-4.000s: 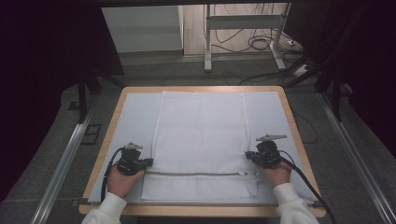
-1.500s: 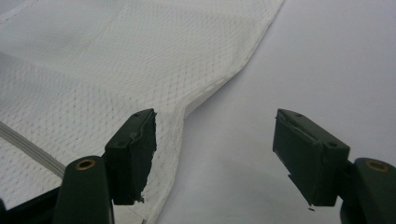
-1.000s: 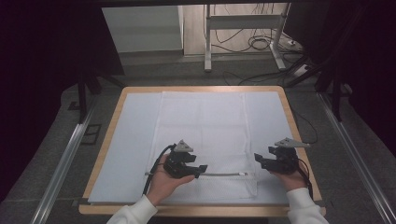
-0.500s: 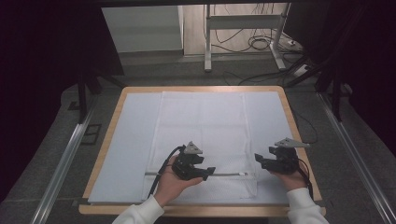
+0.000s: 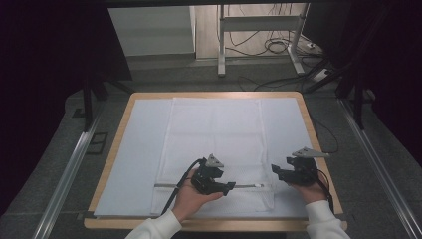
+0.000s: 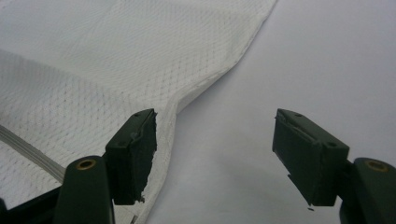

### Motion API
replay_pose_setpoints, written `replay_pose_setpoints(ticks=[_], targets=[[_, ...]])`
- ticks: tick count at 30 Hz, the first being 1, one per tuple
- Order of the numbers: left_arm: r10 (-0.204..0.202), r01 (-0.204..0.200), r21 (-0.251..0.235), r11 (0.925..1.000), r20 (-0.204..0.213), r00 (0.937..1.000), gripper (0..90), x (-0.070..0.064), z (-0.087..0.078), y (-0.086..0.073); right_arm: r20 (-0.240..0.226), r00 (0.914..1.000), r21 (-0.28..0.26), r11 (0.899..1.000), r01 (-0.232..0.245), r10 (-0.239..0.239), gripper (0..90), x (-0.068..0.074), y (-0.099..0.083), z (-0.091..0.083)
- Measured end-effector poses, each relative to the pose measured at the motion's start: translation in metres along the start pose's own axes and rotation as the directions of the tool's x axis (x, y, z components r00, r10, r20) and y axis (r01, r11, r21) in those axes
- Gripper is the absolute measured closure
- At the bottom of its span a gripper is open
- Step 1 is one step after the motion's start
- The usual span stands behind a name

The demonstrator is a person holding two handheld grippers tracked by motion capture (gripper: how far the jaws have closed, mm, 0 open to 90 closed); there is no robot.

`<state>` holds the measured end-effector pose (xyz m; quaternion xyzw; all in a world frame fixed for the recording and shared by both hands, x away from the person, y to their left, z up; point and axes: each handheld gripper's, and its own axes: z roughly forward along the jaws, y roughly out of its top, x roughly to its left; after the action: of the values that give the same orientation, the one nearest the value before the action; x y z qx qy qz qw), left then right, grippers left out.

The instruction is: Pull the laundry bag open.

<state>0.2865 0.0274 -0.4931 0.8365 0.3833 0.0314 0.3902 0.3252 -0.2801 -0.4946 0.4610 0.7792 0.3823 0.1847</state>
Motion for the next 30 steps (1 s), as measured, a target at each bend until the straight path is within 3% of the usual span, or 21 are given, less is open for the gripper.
replay_pose_setpoints(ticks=[10,26,30], targets=[[0.010,-0.011,0.018,0.9998,0.026,0.9996,40.5,-0.012,0.017,0.002,0.012,0.9999,0.008,1.000,0.009,-0.009,29.9,0.000,0.000,0.000],[-0.018,0.017,0.016,0.9997,0.075,0.9970,41.1,-0.018,0.031,0.012,0.015,0.9998,0.017,1.000,0.013,-0.013,29.2,0.001,-0.001,0.001],[-0.019,0.018,0.016,0.9997,0.071,0.9973,41.3,-0.018,0.033,0.013,0.015,0.9998,0.019,1.000,0.014,-0.014,29.1,0.000,-0.001,0.002]])
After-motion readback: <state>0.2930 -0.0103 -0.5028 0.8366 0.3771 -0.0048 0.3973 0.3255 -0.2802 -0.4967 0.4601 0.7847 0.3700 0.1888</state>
